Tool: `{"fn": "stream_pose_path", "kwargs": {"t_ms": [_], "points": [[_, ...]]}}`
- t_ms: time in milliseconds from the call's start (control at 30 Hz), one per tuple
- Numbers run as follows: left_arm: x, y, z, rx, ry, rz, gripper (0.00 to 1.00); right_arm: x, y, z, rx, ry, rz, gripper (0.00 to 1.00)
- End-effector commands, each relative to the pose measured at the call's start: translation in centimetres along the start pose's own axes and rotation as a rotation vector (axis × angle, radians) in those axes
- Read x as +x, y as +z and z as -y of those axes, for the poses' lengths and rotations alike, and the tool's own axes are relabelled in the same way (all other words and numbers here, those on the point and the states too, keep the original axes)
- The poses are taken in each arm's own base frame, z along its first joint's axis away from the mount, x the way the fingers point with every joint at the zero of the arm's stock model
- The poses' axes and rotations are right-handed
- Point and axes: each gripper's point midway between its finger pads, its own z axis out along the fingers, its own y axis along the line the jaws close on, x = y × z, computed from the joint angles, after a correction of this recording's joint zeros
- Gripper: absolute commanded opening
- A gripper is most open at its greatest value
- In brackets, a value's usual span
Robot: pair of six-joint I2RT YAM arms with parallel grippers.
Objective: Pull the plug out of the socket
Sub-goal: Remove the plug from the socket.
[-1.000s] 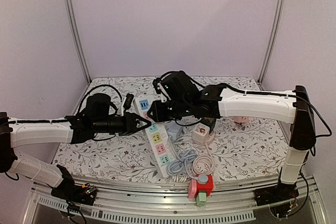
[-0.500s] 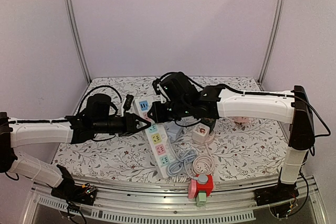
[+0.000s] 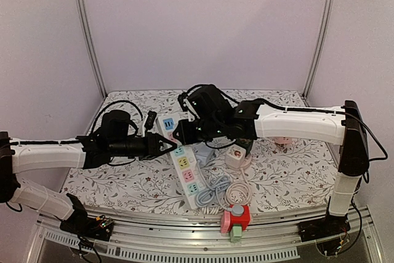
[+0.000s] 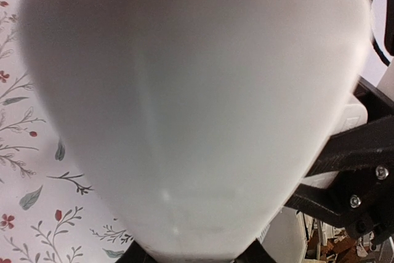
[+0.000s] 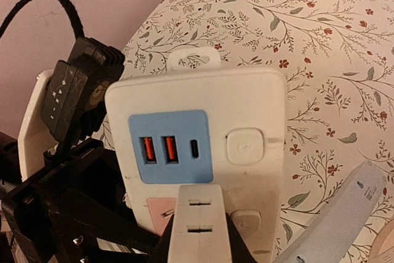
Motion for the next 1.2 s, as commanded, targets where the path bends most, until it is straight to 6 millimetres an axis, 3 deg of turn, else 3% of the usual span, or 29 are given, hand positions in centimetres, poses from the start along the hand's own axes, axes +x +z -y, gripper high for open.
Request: {"fn": "stream_pose_path", "kwargs": {"t_ms": [0, 600, 1167], "points": [[-1.0, -1.3, 5.4, 0.187, 0.093, 0.022, 0.0, 1.5, 0.5, 0.3, -0.007, -0.039, -0.05, 0.0], [-0.9, -1.4, 5.7, 0.203, 0.114, 0.019, 0.0, 0.8, 0.4, 2.0, -0.116, 0.043, -0.073, 0.0], [-1.5, 0.0, 1.3, 0.001, -0.021, 0.029, 0.0, 1.8, -0.2, 2.9, 0.092, -0.044, -0.043, 0.0]]}}
